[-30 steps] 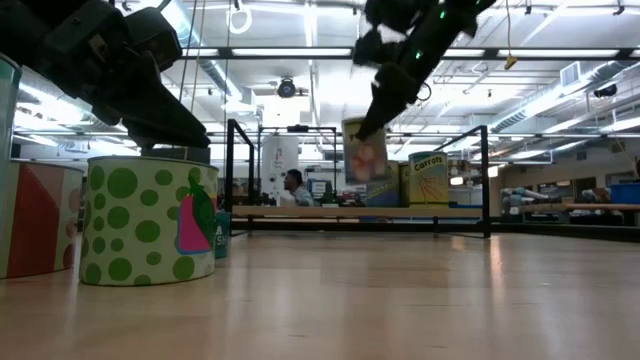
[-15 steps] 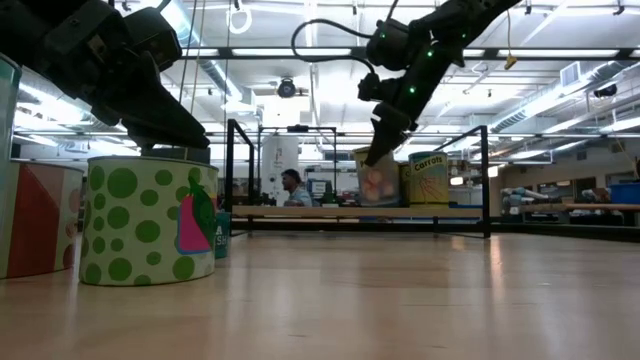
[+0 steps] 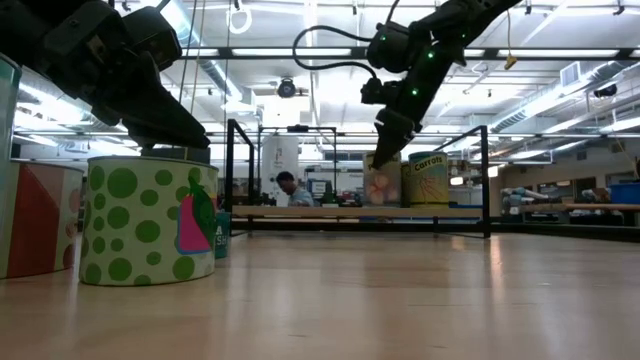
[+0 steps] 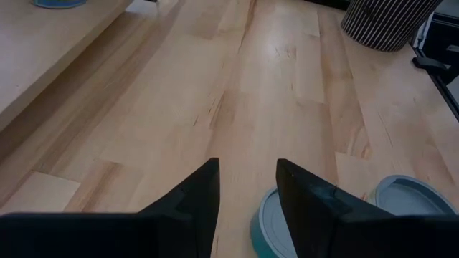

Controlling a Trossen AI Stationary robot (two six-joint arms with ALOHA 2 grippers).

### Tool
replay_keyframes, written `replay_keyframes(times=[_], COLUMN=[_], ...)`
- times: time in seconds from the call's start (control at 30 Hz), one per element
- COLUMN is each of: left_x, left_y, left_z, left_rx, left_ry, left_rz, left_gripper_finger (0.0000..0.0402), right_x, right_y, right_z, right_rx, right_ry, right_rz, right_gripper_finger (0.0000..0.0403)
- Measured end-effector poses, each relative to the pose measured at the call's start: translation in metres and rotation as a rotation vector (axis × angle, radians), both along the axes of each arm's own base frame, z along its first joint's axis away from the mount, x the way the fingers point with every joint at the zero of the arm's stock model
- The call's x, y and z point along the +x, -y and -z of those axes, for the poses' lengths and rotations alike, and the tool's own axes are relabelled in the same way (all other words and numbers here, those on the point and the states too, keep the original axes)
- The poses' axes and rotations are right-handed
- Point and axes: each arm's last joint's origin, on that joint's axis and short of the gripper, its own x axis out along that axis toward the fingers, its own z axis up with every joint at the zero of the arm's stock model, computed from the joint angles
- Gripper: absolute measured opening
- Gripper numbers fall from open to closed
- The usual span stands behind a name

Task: Pick and place cans onto a shelf
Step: Put the canned peaches on the shelf

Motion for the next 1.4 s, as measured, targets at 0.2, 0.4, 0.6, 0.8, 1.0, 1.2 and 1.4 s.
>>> replay_keyframes(times=[0.2, 0.4, 0.6, 0.8, 1.0, 1.2, 1.4], left_x=[0.0, 0.0, 0.0, 0.001, 0.001, 0.001, 0.001], left_y=[0.0, 0.0, 0.0, 0.0, -0.001, -0.001, -0.001], left_z=[0.0, 0.0, 0.0, -0.001, -0.002, -0.002, -0.002], left_rx=[0.0, 0.001, 0.001, 0.004, 0.01, 0.012, 0.012], left_ry=[0.0, 0.0, 0.001, 0.016, 0.029, 0.028, 0.027], left_rz=[0.0, 0.001, 0.001, -0.013, -0.033, -0.032, -0.032], left_gripper_finger=[0.0144, 0.0144, 0.0144, 0.0144, 0.0144, 0.0144, 0.0144], right_x=[-0.004, -0.011, -0.015, -0.005, 0.01, 0.018, 0.015], right_y=[-0.003, -0.012, -0.026, -0.031, -0.022, -0.013, -0.011], right_z=[-0.006, -0.02, -0.035, -0.046, -0.034, -0.021, -0.019], right_rx=[-0.029, -0.099, -0.108, -0.135, -0.166, -0.17, -0.174], right_ry=[-0.013, -0.027, 0.028, 0.182, 0.2, 0.202, 0.185], right_rz=[0.012, 0.043, 0.03, 0.038, 0.067, 0.121, 0.189], right_gripper_finger=[0.0395, 0.0393, 0.0392, 0.0392, 0.0392, 0.0392, 0.0392])
